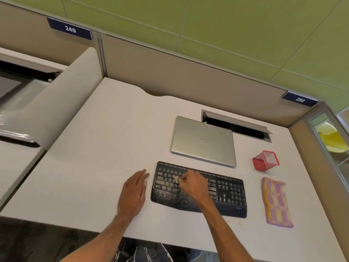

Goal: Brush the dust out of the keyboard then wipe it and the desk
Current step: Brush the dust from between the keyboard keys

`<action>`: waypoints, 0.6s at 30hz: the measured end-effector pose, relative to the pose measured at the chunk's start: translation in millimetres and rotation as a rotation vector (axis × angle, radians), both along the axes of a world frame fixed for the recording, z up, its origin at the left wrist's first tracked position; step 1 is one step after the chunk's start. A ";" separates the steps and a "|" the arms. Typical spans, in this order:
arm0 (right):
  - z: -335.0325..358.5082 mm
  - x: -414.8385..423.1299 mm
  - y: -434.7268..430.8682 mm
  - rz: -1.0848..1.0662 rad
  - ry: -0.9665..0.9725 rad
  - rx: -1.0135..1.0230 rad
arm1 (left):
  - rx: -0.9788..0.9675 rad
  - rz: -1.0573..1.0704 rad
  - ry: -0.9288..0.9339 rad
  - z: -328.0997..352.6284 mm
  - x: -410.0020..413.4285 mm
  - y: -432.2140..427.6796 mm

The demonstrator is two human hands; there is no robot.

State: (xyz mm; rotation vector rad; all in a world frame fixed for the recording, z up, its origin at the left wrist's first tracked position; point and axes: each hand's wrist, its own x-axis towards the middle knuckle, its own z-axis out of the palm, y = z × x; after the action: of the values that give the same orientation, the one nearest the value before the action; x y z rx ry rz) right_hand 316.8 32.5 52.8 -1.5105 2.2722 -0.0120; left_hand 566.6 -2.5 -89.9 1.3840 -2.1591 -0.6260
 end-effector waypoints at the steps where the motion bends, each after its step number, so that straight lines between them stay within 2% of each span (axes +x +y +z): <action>1: 0.1 1.6 0.6 -0.002 -0.011 0.025 | -0.001 0.002 0.001 0.8 -0.1 0.1; 3: 2.2 1.8 -0.1 -0.016 -0.031 0.040 | -0.001 0.008 0.003 3.5 -0.4 -0.4; 7: 7.8 -0.2 -3.4 -0.085 -0.005 -0.058 | 0.019 0.020 0.012 6.0 -1.5 -1.2; 12: 0.3 6.4 -2.8 -0.049 0.004 0.060 | 0.031 0.027 0.013 6.1 -2.0 -1.8; 18: 6.2 1.4 -5.6 -0.068 0.061 0.007 | 0.024 0.030 0.018 6.5 -1.9 -2.6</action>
State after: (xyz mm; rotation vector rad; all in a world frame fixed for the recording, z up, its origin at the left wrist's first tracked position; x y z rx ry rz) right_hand 318.3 26.9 59.0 -1.4472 2.3680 0.0229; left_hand 564.7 -5.1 -83.4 1.4152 -2.1195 -0.6532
